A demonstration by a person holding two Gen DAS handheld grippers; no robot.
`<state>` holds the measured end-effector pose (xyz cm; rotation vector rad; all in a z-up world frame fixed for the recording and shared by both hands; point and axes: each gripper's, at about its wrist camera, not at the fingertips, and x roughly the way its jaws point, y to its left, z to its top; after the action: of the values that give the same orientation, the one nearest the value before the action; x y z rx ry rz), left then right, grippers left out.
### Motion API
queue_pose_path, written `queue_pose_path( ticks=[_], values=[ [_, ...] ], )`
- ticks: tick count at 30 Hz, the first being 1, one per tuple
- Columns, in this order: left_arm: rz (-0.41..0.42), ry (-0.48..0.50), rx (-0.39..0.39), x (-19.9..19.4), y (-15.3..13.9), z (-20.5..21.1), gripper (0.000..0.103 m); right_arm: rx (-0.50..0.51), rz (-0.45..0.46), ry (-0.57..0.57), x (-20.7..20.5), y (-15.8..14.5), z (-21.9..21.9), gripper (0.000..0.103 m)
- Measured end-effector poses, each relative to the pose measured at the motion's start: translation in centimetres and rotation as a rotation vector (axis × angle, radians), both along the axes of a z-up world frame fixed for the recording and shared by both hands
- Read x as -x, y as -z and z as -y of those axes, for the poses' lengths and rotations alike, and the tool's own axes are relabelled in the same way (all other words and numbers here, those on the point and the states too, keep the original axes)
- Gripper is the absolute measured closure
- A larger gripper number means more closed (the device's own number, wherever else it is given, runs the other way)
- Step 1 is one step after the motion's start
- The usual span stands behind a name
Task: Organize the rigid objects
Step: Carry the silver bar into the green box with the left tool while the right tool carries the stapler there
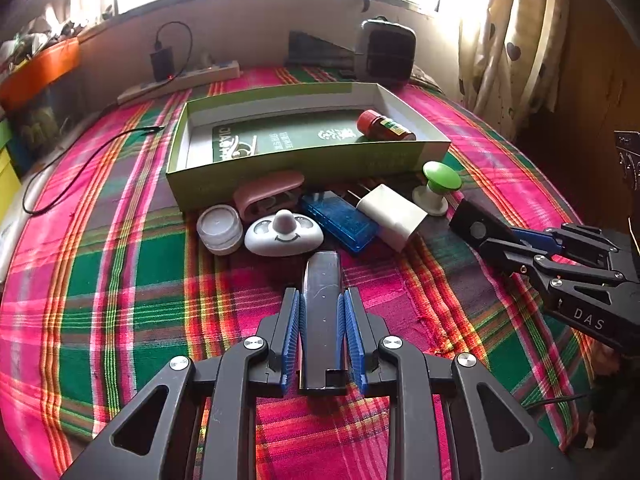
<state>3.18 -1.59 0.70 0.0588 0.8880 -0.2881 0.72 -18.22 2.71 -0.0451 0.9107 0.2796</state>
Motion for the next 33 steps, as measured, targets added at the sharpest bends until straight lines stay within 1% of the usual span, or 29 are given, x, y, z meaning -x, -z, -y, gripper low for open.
queue_pose_path(
  ticks=[10,15,22,27,33],
  values=[
    [0.009,-0.013,0.020,0.3,-0.5,-0.7,0.081,-0.002,0.023,0.000,0.5,-0.8,-0.2,0.078],
    [0.029,-0.021,0.023,0.2,-1.6,-1.2,0.081,-0.010,0.030,0.013,0.6,-1.0,0.0,0.078],
    [0.057,-0.020,0.033,-0.1,-3.3,-1.7,0.081,-0.022,0.073,0.008,0.9,-2.8,-0.2,0.078],
    [0.080,-0.017,0.020,-1.1,-4.7,-1.9,0.081,-0.022,0.093,0.006,0.3,-3.9,-0.4,0.078],
    [0.081,-0.022,0.041,-3.4,-5.8,-2.4,0.081,-0.026,0.101,-0.011,-1.5,-5.2,-1.1,0.078]
  ],
)
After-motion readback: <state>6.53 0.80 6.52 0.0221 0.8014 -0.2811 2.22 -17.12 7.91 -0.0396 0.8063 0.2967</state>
